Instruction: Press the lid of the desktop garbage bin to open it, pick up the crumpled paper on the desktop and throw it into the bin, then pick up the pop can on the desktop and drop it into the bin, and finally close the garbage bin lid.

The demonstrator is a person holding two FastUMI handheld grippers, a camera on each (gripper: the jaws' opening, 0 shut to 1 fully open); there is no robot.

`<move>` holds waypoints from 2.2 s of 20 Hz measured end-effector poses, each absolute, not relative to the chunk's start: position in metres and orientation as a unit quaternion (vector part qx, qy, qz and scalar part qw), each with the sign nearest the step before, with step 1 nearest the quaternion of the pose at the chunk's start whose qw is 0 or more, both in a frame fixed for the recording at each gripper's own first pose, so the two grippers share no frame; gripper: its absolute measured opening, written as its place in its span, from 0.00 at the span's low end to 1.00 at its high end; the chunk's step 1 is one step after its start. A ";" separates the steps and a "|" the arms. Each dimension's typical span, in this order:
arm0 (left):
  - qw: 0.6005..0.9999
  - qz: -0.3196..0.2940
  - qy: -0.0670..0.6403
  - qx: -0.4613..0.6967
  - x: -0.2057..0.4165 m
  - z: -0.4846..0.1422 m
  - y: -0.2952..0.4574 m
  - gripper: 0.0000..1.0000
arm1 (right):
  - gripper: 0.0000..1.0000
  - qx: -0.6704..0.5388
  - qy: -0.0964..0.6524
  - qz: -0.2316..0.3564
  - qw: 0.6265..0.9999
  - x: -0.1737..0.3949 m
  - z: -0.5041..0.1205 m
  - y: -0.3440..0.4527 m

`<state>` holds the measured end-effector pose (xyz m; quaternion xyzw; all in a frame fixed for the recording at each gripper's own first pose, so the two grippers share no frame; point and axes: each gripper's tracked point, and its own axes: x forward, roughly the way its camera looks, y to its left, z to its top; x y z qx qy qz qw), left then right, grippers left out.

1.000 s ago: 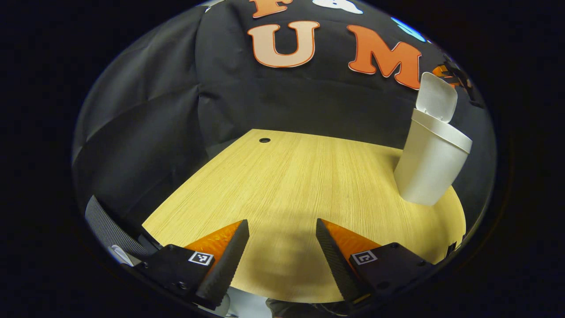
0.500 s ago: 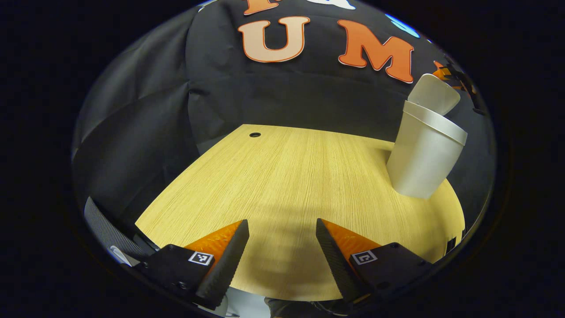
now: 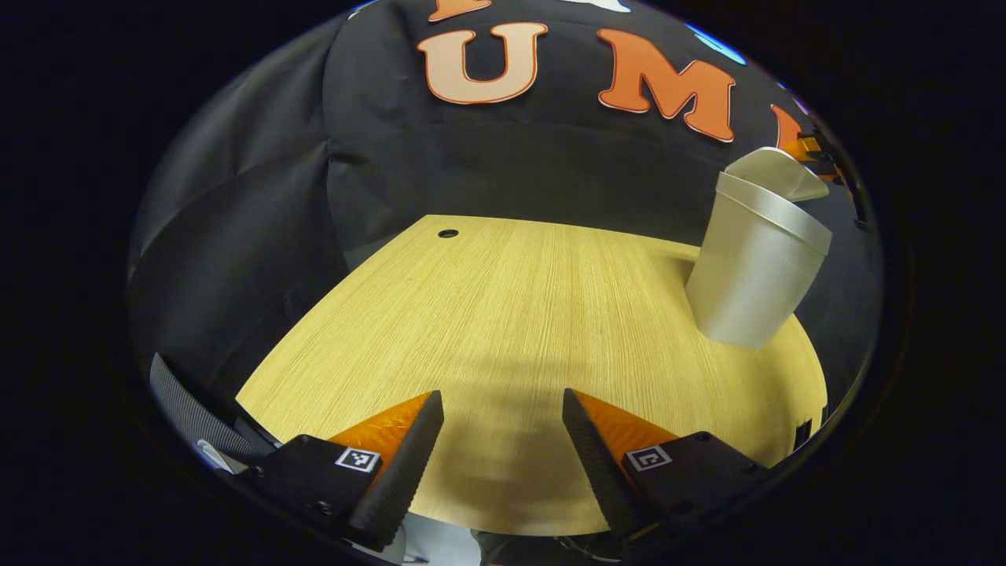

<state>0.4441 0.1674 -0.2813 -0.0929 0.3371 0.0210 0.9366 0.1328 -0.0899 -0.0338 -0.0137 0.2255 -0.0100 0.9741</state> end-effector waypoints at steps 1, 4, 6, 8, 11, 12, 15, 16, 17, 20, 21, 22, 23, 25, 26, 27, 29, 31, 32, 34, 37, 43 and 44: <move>0.937 0.018 0.337 -0.092 0.444 -0.282 0.167 0.98 | 0.79 -0.012 0.232 -0.009 0.972 0.129 -0.038 -0.088; 0.938 0.012 0.337 -0.086 0.444 -0.283 0.166 0.98 | 0.77 -0.002 0.254 -0.006 0.967 0.117 -0.049 -0.082; 0.938 0.009 0.337 -0.085 0.445 -0.284 0.165 0.98 | 0.75 -0.007 0.267 0.001 0.964 0.107 -0.054 -0.077; 0.937 0.007 0.339 -0.084 0.445 -0.284 0.165 0.98 | 0.77 -0.007 0.277 0.001 0.961 0.102 -0.056 -0.075; 0.939 -0.001 0.335 -0.075 0.447 -0.284 0.164 0.98 | 0.77 0.003 0.289 0.004 0.957 0.099 -0.063 -0.072; 0.939 -0.005 0.335 -0.074 0.446 -0.285 0.164 0.98 | 0.77 0.005 0.296 0.004 0.955 0.097 -0.065 -0.071; 0.939 -0.009 0.337 -0.071 0.445 -0.286 0.165 0.98 | 0.77 0.007 0.315 0.006 0.949 0.093 -0.072 -0.070; 0.939 -0.008 0.337 -0.071 0.444 -0.285 0.164 0.98 | 0.77 0.006 0.321 0.006 0.947 0.092 -0.074 -0.070; 0.939 -0.008 0.336 -0.072 0.444 -0.284 0.164 0.98 | 0.77 0.006 0.329 0.005 0.944 0.090 -0.076 -0.070; 0.939 -0.008 0.335 -0.074 0.444 -0.285 0.163 0.98 | 0.77 0.008 0.353 0.004 0.936 0.088 -0.083 -0.068; 0.939 -0.007 0.334 -0.074 0.443 -0.285 0.164 0.98 | 0.77 0.008 0.358 0.004 0.934 0.088 -0.085 -0.069; 0.940 -0.006 0.334 -0.075 0.443 -0.285 0.164 0.98 | 0.77 0.008 0.364 0.003 0.931 0.088 -0.085 -0.069; 0.939 -0.005 0.334 -0.076 0.443 -0.285 0.164 0.98 | 0.77 0.010 0.370 0.001 0.929 0.087 -0.086 -0.070; 0.939 -0.003 0.336 -0.078 0.441 -0.286 0.164 0.98 | 0.77 0.021 0.381 -0.004 0.924 0.088 -0.088 -0.069; 0.938 -0.003 0.337 -0.079 0.440 -0.285 0.164 0.98 | 0.77 0.022 0.387 -0.003 0.922 0.086 -0.087 -0.069; 0.938 -0.003 0.337 -0.079 0.440 -0.286 0.164 0.98 | 0.77 0.020 0.392 -0.001 0.920 0.086 -0.087 -0.069; 0.938 -0.004 0.337 -0.080 0.440 -0.286 0.164 0.98 | 0.77 0.012 0.402 0.002 0.915 0.086 -0.088 -0.069; 0.938 -0.004 0.337 -0.080 0.440 -0.286 0.164 0.98 | 0.77 0.006 0.413 0.003 0.911 0.086 -0.091 -0.069; 0.938 -0.004 0.337 -0.081 0.440 -0.286 0.164 0.98 | 0.77 0.003 0.417 0.002 0.909 0.087 -0.092 -0.069; 0.937 -0.003 0.338 -0.082 0.440 -0.286 0.164 0.98 | 0.77 -0.004 0.418 0.000 0.908 0.087 -0.092 -0.068; 0.936 -0.001 0.342 -0.086 0.440 -0.287 0.165 0.98 | 0.78 0.003 0.427 -0.005 0.904 0.087 -0.094 -0.067; 0.933 -0.002 0.346 -0.097 0.441 -0.290 0.162 0.98 | 0.82 -0.016 0.426 0.001 0.905 0.086 -0.099 -0.063; 0.933 -0.004 0.346 -0.097 0.442 -0.291 0.162 0.98 | 0.81 -0.014 0.424 0.000 0.906 0.085 -0.098 -0.063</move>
